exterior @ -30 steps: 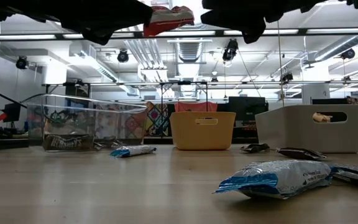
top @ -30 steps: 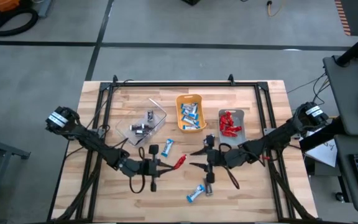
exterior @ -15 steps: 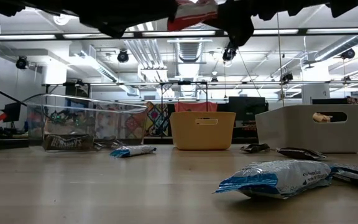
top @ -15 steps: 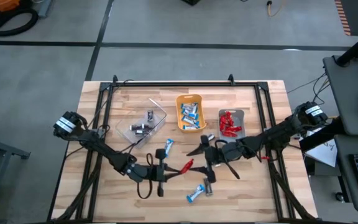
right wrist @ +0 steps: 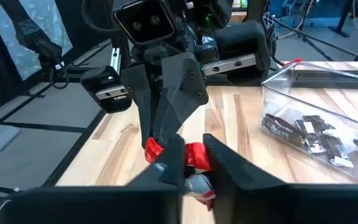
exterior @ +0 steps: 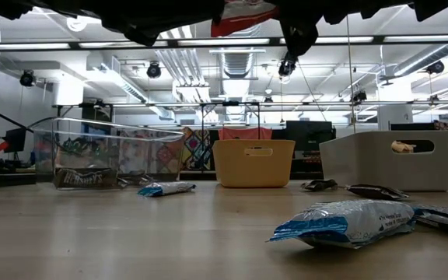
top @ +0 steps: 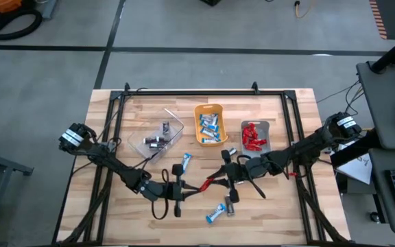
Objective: Organize candy in baskets
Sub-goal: Put the red chocolate into the gray bin, then put the white chocolate into the yellow bin
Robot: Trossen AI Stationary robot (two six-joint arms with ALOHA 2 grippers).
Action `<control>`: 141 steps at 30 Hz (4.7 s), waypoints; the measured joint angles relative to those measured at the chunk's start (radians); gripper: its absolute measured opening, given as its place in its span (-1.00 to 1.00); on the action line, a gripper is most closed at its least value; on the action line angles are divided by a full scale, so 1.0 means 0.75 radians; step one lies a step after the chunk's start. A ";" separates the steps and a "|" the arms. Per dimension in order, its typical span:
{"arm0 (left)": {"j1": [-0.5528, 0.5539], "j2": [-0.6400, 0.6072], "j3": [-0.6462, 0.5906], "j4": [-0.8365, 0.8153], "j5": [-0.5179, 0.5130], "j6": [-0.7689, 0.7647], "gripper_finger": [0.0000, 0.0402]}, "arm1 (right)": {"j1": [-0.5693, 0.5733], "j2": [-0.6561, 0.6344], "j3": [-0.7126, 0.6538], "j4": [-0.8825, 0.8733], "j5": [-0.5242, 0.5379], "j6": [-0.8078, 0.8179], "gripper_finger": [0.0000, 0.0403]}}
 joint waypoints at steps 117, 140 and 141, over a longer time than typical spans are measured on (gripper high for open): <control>0.195 0.086 0.019 -0.992 -0.095 -1.019 -0.16 | -0.433 -0.435 0.044 -2.077 0.691 1.214 -0.16; 0.198 0.207 0.017 -1.015 -0.253 -1.215 -0.17 | -0.433 -0.435 0.044 -2.033 0.691 1.213 -0.16; 0.198 0.207 0.018 -1.015 -0.252 -1.215 -0.18 | -0.433 -0.435 0.044 -2.033 0.690 1.209 -0.16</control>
